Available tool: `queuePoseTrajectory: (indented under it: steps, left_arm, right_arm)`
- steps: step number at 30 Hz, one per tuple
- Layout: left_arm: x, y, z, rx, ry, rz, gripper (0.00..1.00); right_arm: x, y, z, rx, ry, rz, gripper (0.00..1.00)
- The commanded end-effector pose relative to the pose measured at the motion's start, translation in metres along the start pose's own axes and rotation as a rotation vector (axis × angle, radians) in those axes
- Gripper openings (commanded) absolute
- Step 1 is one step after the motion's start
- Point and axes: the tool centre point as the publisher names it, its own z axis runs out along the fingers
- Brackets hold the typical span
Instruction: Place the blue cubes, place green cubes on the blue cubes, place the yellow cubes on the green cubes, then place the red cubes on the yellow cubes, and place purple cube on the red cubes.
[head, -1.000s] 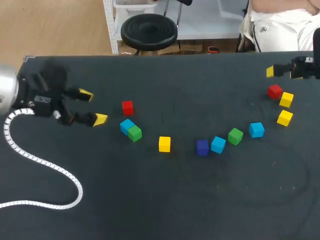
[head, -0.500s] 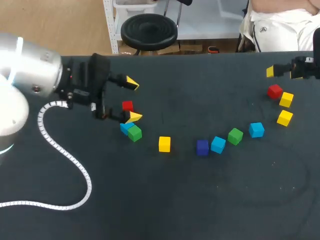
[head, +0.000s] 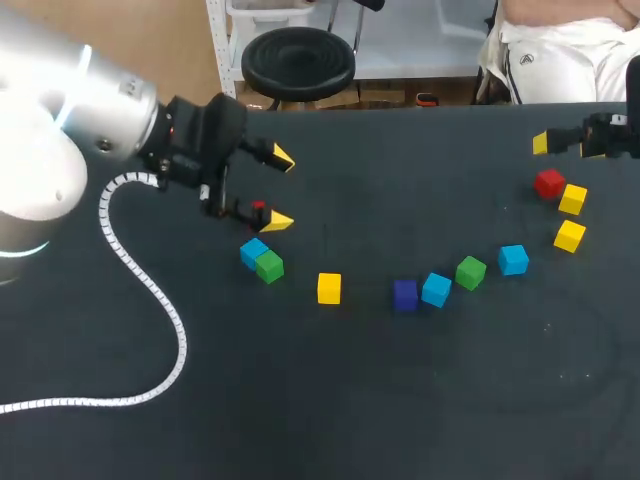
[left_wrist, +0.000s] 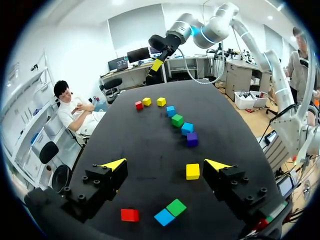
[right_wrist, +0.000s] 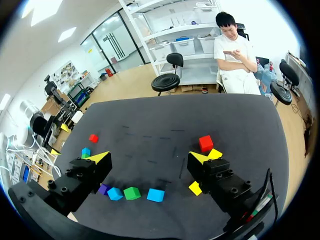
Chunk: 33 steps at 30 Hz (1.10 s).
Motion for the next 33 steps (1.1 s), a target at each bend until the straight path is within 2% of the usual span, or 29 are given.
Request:
queuePoseTrajectory:
  steps: [1, 4, 8, 10, 11, 14, 19, 26, 33]
  left_arm:
    - [0.000, 0.002, 0.000, 0.006, 0.003, -0.001, 1.00]
    - [-0.004, 0.010, 0.010, -0.047, 0.006, -0.008, 1.00]
    - [-0.007, 0.037, 0.036, -0.058, 0.084, 0.144, 1.00]
    - [0.001, 0.052, 0.049, -0.022, 0.067, 0.119, 1.00]
    - [0.008, 0.061, 0.056, -0.018, 0.112, 0.101, 1.00]
    - [0.016, 0.079, 0.066, 0.017, 0.145, 0.076, 1.00]
    - [0.018, 0.094, 0.059, 0.036, 0.197, 0.090, 1.00]
    - [0.030, 0.109, 0.047, 0.075, 0.247, 0.056, 1.00]
    - [0.041, 0.116, 0.024, 0.057, 0.253, 0.021, 1.00]
  right_arm:
    - [0.000, 0.001, 0.000, 0.004, 0.000, 0.000, 1.00]
    - [0.000, 0.001, 0.000, 0.004, 0.000, 0.000, 1.00]
    - [0.000, 0.001, 0.000, 0.004, 0.000, 0.000, 1.00]
    - [0.000, 0.001, 0.000, 0.004, 0.000, 0.000, 1.00]
    - [0.000, 0.001, 0.000, 0.004, 0.000, 0.000, 1.00]
    - [0.000, 0.001, 0.000, 0.004, 0.000, 0.000, 1.00]
    - [0.000, 0.001, 0.000, 0.004, 0.000, 0.000, 1.00]
    - [0.000, 0.001, 0.000, 0.004, 0.000, 0.000, 1.00]
    - [0.000, 0.001, 0.000, 0.004, 0.000, 0.000, 1.00]
